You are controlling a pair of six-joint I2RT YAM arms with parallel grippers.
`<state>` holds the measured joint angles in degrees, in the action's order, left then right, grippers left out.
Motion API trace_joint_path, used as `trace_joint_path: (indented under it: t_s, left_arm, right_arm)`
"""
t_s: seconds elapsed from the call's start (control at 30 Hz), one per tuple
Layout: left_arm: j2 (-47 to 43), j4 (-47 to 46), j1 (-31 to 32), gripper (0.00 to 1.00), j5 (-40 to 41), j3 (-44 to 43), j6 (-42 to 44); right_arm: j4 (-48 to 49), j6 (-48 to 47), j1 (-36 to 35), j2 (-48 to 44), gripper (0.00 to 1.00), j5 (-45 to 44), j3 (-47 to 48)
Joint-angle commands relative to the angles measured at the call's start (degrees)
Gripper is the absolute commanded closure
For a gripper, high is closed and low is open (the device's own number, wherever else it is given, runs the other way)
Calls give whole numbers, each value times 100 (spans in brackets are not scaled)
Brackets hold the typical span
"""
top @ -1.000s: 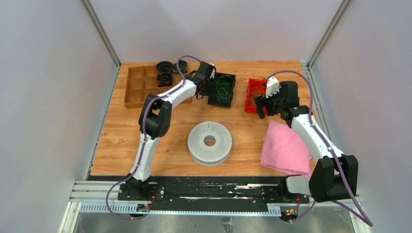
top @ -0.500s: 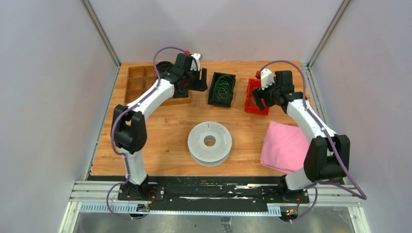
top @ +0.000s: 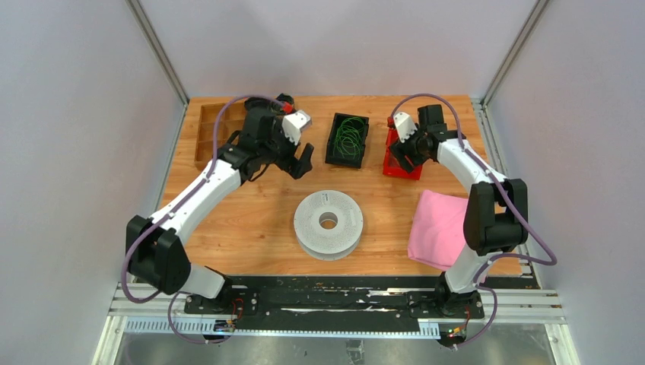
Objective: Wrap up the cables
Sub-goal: Pick up the cable from the storage box.
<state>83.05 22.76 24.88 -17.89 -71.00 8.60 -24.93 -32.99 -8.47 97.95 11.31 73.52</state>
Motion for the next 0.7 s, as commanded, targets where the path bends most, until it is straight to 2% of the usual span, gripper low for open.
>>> trace_joint_path:
  t_s: [0.0, 0.1, 0.2, 0.57, 0.67]
  left_arm:
    - [-491, -8, 13, 10, -647, 712, 944]
    - [-786, -101, 8, 8, -1286, 1110, 1209]
    - [-1071, -376, 8, 6, -1591, 1436, 1242]
    - [-1265, -635, 12, 0, -1880, 1739, 1246]
    - [-1271, -696, 11, 2, -1816, 1754, 1230]
  right_arm:
    - [-226, -267, -154, 141, 34, 12, 328]
    - [-243, -391, -210, 309, 38, -76, 400]
    - [-226, -484, -286, 504, 41, -201, 494]
    - [-226, -488, -365, 1050, 53, -468, 784]
    - [-223, -465, -376, 1174, 55, -500, 769]
